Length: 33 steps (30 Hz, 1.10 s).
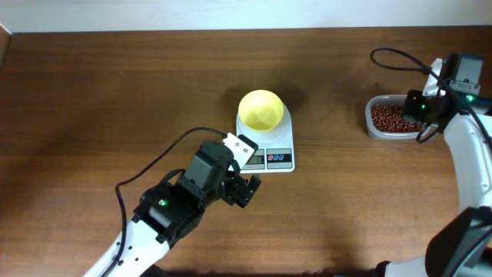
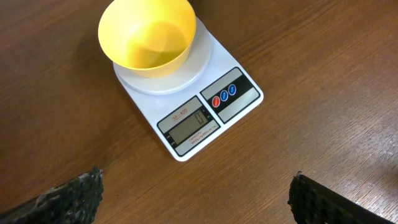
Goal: Scoop item into bowl and weigh 50g on scale
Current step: 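Lower the yellow scoop with the right gripper into the bean tub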
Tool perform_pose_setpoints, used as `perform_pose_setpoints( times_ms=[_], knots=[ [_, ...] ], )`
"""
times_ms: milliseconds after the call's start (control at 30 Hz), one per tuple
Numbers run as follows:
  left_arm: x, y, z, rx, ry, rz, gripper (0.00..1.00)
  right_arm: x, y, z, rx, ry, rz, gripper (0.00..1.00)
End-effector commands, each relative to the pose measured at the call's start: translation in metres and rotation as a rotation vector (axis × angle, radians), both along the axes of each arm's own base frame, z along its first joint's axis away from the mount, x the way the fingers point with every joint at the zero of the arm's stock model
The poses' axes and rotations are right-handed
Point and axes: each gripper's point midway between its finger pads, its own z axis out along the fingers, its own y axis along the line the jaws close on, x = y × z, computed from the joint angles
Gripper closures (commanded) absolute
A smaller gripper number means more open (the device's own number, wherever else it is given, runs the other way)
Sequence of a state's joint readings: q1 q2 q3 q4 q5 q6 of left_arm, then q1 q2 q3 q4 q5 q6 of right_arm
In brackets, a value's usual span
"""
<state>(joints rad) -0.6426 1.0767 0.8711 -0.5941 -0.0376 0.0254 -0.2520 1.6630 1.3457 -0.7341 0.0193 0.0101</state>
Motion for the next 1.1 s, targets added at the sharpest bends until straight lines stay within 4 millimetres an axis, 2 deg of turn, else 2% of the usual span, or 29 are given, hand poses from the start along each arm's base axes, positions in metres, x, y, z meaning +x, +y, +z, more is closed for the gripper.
perform_pose_setpoints(
  times_ms=[0, 100, 367, 500, 633, 800, 867, 967, 1067],
  knots=[
    [0.0, 0.003, 0.0, -0.005, 0.0, 0.019, 0.01, 0.007, -0.001, -0.017, 0.008, 0.032, 0.021, 0.96],
    [0.0, 0.003, 0.0, -0.005, -0.001, 0.019, 0.01, 0.011, -0.001, -0.036, 0.022, 0.067, 0.024, 0.96],
    [0.0, 0.003, 0.0, -0.005, -0.001, 0.019, 0.01, -0.014, 0.023, -0.049, 0.15, 0.173, 0.065, 0.96],
    [0.0, 0.003, 0.0, -0.005, 0.0, 0.019, 0.01, -0.023, 0.026, -0.052, 0.164, 0.21, 0.065, 0.96],
    [0.0, 0.003, 0.0, -0.005, 0.0, 0.019, 0.01, -0.02, 0.034, -0.049, 0.267, 0.174, 0.081, 0.96],
    [0.0, 0.003, 0.0, -0.005, 0.0, 0.019, 0.01, -0.026, 0.02, -0.044, 0.406, 0.13, 0.045, 0.96],
    [0.0, 0.003, -0.001, -0.005, 0.0, 0.019, 0.01, -0.034, 0.016, -0.051, 0.421, 0.145, 0.023, 0.96],
    [-0.001, 0.004, -0.001, -0.003, 0.003, 0.019, 0.01, -0.037, 0.018, -0.055, 0.433, 0.155, 0.023, 0.96],
    [-0.001, 0.004, -0.001, -0.003, 0.003, 0.019, 0.01, -0.033, 0.03, -0.05, 0.499, 0.129, 0.051, 0.96]
  ],
)
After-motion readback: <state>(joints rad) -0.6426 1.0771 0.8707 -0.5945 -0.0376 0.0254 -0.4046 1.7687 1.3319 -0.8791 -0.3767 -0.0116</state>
